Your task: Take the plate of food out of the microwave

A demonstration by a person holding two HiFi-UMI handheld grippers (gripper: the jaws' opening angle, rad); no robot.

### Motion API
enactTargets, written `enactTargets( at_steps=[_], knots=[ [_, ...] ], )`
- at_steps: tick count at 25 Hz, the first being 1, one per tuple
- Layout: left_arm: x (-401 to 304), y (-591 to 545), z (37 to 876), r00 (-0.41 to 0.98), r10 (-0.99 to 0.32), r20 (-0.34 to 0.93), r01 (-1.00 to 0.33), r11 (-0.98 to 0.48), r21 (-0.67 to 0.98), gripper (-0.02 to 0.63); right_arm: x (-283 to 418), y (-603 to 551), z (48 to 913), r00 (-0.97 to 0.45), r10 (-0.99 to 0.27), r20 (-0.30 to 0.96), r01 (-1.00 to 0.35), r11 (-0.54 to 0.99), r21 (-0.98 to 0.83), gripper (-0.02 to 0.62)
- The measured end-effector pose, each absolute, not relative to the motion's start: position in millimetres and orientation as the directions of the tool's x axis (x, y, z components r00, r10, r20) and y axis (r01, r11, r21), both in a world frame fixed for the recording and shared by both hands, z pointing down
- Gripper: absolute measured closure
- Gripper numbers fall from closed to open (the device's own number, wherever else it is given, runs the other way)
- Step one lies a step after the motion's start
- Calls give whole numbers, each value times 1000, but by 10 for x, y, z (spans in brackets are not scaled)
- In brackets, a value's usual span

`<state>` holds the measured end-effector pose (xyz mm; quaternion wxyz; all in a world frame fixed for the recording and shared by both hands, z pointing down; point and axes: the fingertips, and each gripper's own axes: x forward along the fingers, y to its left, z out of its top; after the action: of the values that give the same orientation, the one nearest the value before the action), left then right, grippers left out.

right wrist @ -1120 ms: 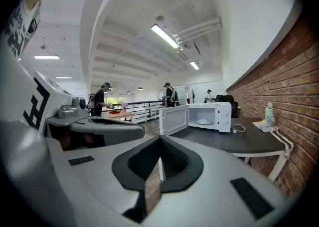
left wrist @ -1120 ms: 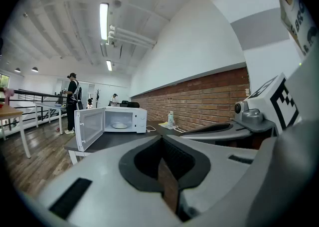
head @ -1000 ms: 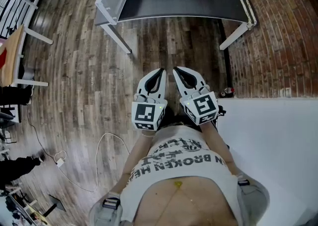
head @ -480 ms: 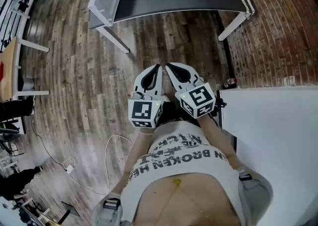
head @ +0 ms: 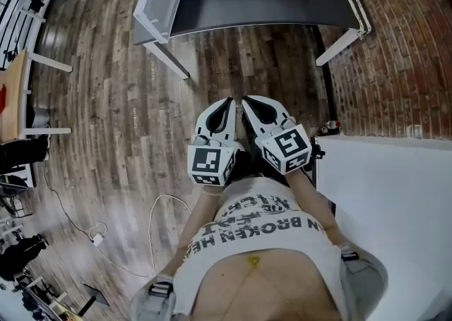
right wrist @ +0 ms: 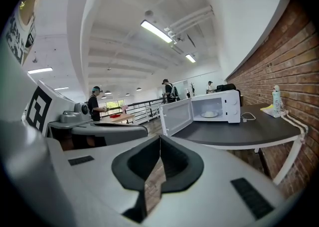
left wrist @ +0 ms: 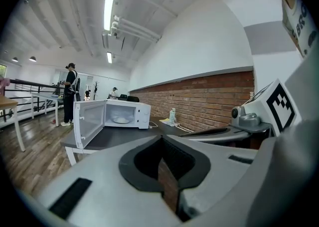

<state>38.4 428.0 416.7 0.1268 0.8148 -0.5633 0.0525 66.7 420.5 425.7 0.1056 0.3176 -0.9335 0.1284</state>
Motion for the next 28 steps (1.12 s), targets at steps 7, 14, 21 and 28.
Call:
enactTargets(
  at_steps=[7,14,21,28],
  knots=[
    [308,3616,4185,355,-905,236,-933,-327,152,600,559,3499,4257,-783,-560,271,-614,767,-186,586],
    [175,2796,4026,321,-919,230,-947,-308,88,600,413,2653,4111,-798,-548,252,-593,789,-162,586],
    [91,2237,3976,280,-931,233,-960,-266,89,600,252,2096,4034,-835,-493,244,-538,826,-169,586],
    [98,1794,3990,257,-937,236,-966,-238,106,600,303,1617,4028,-841,-482,246,-527,831,-176,586]
  ],
)
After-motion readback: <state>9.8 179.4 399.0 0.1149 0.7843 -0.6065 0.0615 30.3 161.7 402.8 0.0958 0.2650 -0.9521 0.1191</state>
